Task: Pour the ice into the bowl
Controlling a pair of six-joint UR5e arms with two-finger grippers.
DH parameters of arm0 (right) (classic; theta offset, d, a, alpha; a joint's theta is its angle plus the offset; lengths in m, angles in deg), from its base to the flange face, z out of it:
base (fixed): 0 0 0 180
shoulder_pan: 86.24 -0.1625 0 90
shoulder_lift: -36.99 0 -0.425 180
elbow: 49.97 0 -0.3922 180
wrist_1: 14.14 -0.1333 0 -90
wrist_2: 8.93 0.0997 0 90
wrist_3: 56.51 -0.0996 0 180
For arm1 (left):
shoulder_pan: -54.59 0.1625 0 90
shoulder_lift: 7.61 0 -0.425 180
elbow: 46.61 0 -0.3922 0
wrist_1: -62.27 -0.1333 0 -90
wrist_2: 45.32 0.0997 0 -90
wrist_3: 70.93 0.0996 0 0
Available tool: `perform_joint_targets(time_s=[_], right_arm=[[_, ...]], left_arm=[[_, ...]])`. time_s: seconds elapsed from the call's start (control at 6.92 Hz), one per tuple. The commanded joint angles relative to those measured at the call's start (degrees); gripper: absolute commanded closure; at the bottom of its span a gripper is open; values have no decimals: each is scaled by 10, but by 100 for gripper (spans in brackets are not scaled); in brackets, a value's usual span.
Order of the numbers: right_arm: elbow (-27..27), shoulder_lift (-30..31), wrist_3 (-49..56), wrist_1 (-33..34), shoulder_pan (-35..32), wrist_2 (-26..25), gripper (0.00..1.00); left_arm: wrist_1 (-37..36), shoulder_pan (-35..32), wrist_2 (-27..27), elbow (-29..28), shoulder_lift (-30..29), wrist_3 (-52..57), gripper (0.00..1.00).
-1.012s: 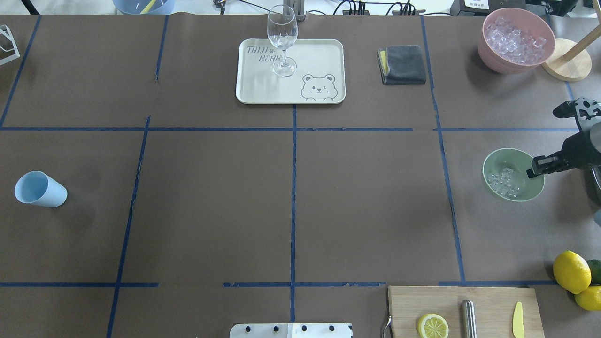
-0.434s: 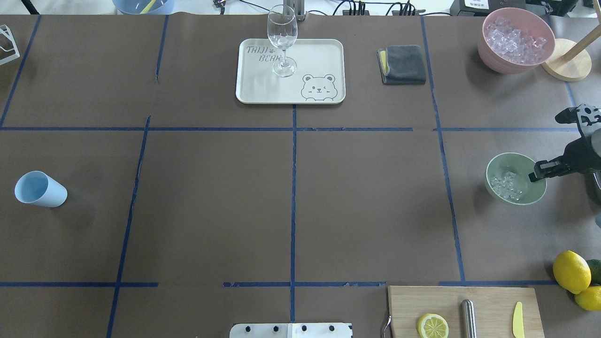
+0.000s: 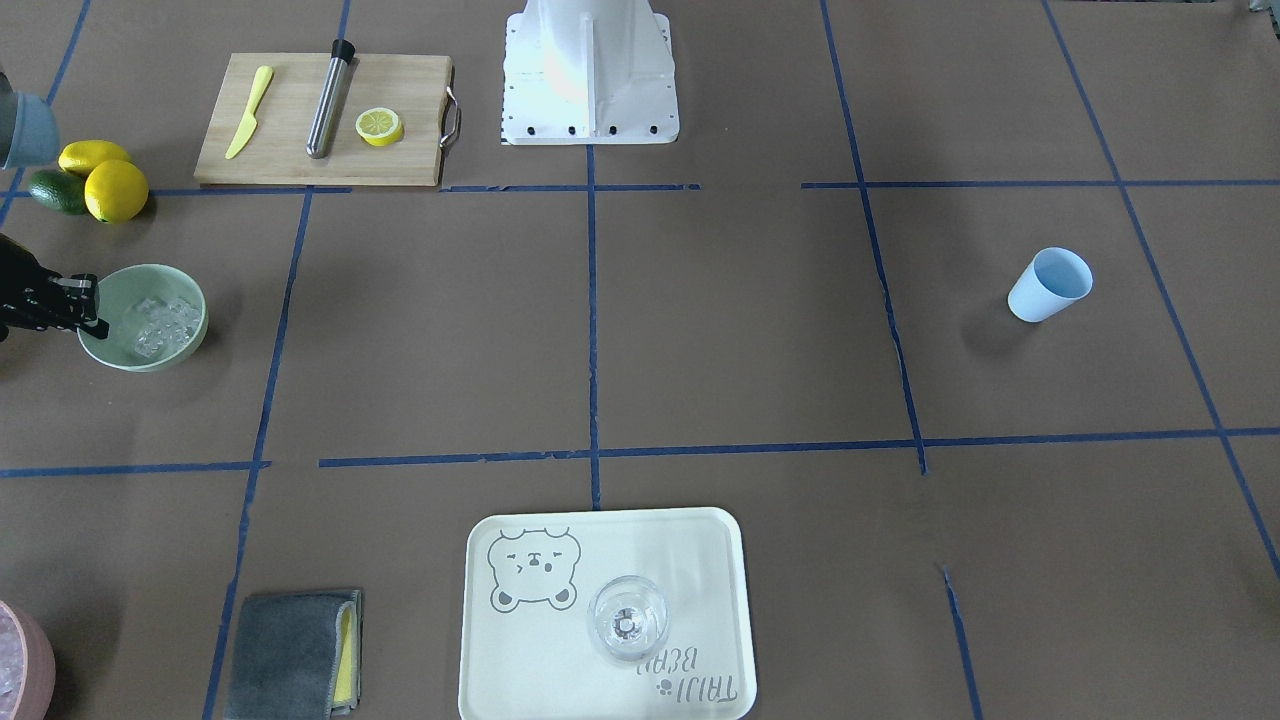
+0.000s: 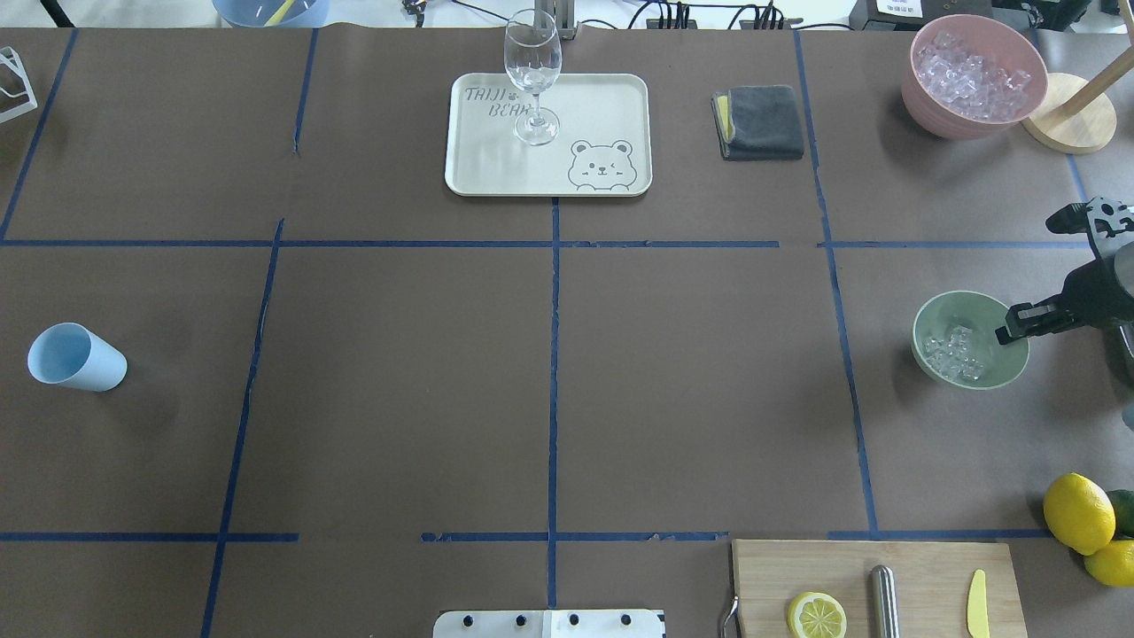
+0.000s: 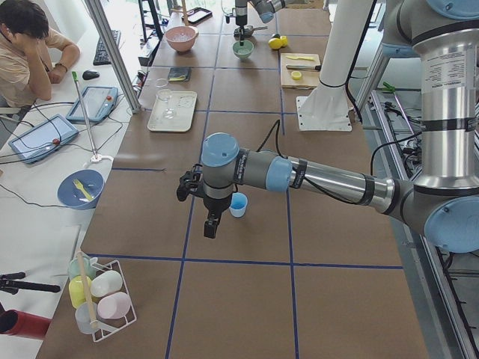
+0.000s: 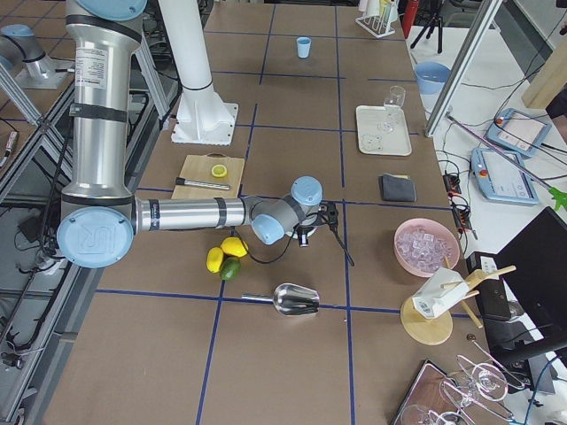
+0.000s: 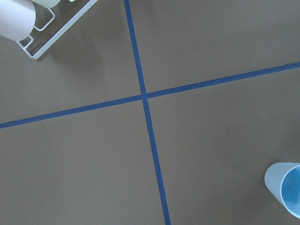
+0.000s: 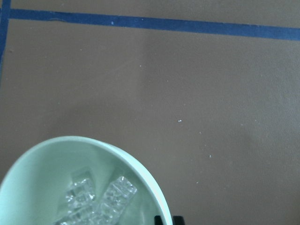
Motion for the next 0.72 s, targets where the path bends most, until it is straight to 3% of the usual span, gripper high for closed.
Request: perform_joint_targets(time_s=[0.0,0.14,0.29,0.58], right_arm=[[0,-2,0,0,1,11,83],[1,-2,1,-1,2,13,74],[4,-2,2,-1,1,16,1],[33,-1,9,-3,-16,38,0]], left_arm=[[0,-1,0,3,0,1,0],[-1,-1,0,3,0,1,0],[0,0,0,3,1,1,0],[0,0,0,1,2,1,0]])
